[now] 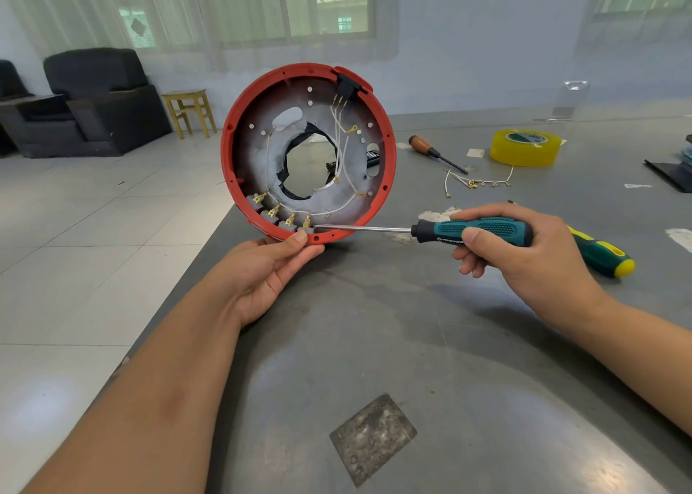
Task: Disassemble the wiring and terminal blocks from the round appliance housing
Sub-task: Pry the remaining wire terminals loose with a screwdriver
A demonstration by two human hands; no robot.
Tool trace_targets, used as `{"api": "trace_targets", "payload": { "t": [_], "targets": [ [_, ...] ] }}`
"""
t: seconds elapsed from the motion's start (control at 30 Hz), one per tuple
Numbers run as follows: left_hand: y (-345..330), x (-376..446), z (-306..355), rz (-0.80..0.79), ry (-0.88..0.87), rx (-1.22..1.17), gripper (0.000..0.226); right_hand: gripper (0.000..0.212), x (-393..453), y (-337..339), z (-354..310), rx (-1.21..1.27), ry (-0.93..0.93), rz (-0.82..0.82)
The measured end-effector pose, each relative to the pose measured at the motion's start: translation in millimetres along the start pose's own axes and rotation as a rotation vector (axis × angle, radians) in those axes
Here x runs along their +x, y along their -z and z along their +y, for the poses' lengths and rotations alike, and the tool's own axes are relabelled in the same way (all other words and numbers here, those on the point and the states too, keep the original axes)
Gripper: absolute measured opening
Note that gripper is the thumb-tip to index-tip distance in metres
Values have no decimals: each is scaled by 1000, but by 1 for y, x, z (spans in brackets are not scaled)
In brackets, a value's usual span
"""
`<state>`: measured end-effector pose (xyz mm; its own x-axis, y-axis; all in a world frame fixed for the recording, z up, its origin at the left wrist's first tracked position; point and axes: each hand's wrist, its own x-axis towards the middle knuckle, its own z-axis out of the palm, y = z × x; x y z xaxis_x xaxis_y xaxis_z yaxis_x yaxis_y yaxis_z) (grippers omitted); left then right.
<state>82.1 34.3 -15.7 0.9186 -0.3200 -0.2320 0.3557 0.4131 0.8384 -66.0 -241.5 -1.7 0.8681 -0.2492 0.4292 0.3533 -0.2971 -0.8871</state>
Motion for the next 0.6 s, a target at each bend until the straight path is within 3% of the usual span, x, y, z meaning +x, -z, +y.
{"api": "trace_targets", "payload": {
  "t": [0.6],
  "targets": [
    [0,0,-2,-23,-13,-65,33,21,1,-1,0,-3,-27,35]
  ]
}}
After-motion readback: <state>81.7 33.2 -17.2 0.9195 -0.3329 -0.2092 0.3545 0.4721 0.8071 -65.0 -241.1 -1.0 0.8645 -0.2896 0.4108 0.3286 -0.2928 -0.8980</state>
